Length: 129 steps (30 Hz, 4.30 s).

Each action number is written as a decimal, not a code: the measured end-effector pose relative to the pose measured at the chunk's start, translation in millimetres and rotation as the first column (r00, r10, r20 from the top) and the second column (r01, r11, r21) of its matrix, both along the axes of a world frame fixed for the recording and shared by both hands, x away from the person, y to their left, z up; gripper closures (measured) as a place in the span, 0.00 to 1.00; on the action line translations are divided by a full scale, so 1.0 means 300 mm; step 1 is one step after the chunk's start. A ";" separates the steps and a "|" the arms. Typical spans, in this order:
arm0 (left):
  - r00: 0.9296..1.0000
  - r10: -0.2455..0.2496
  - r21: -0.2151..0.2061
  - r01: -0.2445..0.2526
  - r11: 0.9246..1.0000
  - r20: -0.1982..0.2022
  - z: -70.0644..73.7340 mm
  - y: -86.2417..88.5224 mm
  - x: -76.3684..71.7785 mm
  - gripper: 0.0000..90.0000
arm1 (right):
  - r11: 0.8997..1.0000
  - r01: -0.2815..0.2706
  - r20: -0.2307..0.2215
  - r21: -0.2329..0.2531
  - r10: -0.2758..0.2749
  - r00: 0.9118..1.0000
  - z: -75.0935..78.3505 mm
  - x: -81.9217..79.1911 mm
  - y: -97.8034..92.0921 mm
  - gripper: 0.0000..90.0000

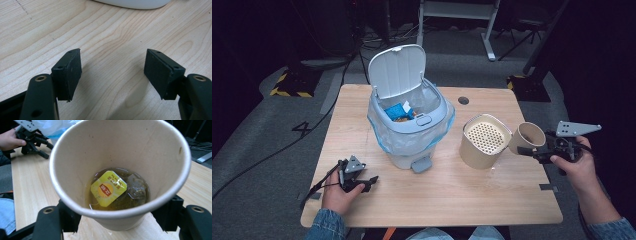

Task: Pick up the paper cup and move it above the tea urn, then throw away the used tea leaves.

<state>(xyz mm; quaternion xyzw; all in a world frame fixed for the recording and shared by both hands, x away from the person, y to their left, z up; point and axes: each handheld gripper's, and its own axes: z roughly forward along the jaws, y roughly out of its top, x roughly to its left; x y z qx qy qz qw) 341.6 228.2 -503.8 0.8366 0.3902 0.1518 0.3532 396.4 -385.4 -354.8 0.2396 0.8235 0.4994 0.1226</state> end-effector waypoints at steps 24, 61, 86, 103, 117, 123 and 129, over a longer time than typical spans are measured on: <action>1.000 0.000 -0.001 0.000 1.000 -0.001 0.000 0.000 0.000 0.34 | 0.998 0.005 0.026 -0.057 -0.003 1.000 0.040 0.225 0.122 0.38; 1.000 0.002 0.003 -0.002 1.000 0.003 0.000 0.006 0.001 0.34 | 0.878 0.078 0.490 -0.471 0.187 0.851 0.011 0.254 0.258 0.39; 1.000 0.003 0.003 -0.003 1.000 0.003 0.000 0.006 0.001 0.34 | 0.162 0.633 0.486 -0.757 0.788 0.379 -0.067 0.109 0.390 0.40; 1.000 0.003 0.003 -0.003 1.000 0.003 0.000 0.006 0.001 0.34 | 0.022 0.858 0.301 -0.513 0.941 0.155 -0.093 0.041 0.404 0.40; 1.000 0.004 0.001 -0.004 1.000 0.001 0.000 0.006 0.001 0.34 | 0.006 0.851 0.287 -0.526 0.943 0.171 -0.093 0.044 0.395 0.40; 1.000 0.004 0.001 -0.004 1.000 0.001 0.000 0.006 0.001 0.34 | 0.001 0.839 0.304 -0.544 0.932 0.196 -0.087 0.052 0.389 0.39; 1.000 0.004 0.001 -0.004 1.000 0.001 0.000 0.006 0.001 0.34 | 0.048 0.800 0.380 -0.598 0.896 0.230 -0.072 0.061 0.381 0.38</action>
